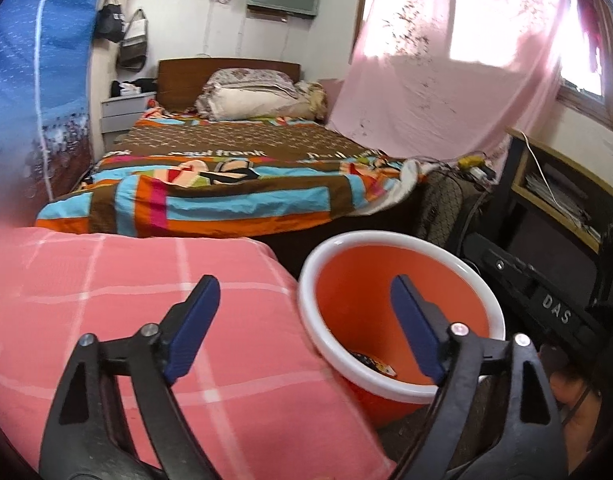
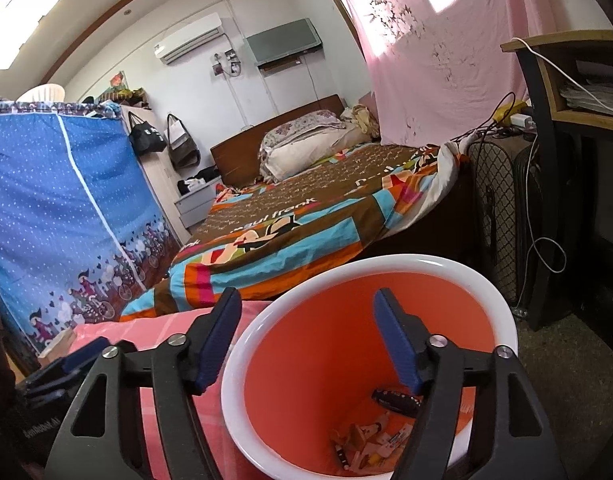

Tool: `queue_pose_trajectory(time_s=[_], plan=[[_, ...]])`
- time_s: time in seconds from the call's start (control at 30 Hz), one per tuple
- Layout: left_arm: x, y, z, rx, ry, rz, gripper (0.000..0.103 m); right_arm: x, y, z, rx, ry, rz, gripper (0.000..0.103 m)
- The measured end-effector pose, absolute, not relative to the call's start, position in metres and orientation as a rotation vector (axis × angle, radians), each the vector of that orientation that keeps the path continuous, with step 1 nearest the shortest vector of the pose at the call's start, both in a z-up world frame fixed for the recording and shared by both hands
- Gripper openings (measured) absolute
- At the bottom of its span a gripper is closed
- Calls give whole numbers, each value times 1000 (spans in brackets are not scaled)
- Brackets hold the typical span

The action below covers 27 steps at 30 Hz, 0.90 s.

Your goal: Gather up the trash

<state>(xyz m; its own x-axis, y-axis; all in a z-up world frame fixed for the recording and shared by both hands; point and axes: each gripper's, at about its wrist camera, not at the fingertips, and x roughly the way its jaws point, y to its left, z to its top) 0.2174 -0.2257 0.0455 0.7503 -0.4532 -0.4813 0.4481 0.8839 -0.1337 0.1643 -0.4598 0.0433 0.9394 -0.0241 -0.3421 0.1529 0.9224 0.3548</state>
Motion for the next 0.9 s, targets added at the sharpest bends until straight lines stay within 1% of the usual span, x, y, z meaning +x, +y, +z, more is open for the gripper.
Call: queue_pose_trajectory(time_s=[0.07,0.13,0.27,0.33,0.4,0.9], plan=[[217,-216,48,-30,512,-459,100,165,-456,44,376,339,-95,76],[216,-207,51,-52,491,-428,103,165,-454,45,367,336,-95,81],[215,-188,55,-79,456,-380,103,166,-444,48,332,328,-95,89],[214,-183,56,-76,447,-361,103,165,-439,50,318,319,-89,98],[212,-175,56,-71,435,-331,103,163,-433,52,304,299,-82,103],[183,-129,56,-66,363,-223,103,157,-388,69,220,240,-16,103]])
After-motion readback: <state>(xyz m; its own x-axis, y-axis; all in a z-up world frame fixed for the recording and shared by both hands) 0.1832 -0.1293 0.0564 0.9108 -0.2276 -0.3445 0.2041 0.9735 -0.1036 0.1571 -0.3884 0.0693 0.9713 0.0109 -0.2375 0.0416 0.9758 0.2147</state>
